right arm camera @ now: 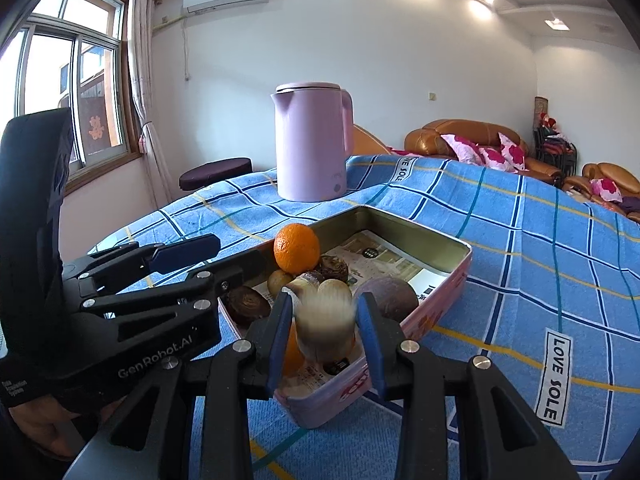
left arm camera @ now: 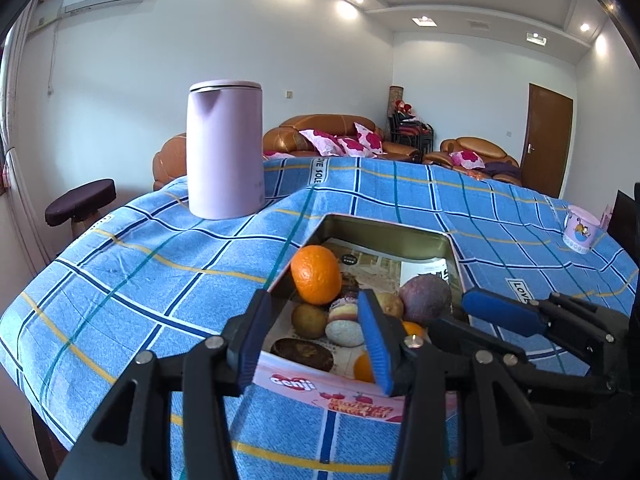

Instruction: Organize fruits

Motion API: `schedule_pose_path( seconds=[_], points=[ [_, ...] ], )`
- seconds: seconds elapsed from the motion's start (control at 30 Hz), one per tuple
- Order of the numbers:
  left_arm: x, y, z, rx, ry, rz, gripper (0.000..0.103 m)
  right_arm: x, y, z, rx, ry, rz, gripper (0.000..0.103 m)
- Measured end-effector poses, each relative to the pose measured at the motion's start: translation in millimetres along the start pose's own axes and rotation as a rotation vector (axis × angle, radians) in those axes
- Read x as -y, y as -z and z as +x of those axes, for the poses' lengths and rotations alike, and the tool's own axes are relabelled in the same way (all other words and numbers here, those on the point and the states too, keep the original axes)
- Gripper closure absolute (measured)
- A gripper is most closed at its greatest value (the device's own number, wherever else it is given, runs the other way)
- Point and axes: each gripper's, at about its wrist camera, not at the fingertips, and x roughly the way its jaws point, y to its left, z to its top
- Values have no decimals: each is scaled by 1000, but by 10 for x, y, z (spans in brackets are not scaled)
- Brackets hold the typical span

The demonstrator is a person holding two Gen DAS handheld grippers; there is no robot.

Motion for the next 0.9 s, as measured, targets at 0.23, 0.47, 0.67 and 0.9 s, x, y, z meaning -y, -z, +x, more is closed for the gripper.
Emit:
schedule_pose_path(
  seconds=[0.23, 0.47, 0.67, 0.9],
  points=[
    [-16, -4, -20, 7, -9, -1, 42, 31, 7, -39, 13, 16, 14, 62],
    [-24, -30, -93, 31, -13, -9, 28, 114, -23, -201, 55, 56, 49, 53],
    [-15, -61, -135, 44, -18, -11, 25, 203, -57, -338, 93, 100, 75, 48],
    [5, -68, -175, 53, -23, -8, 22, 291, -59, -392, 100, 128, 107, 47]
  ],
)
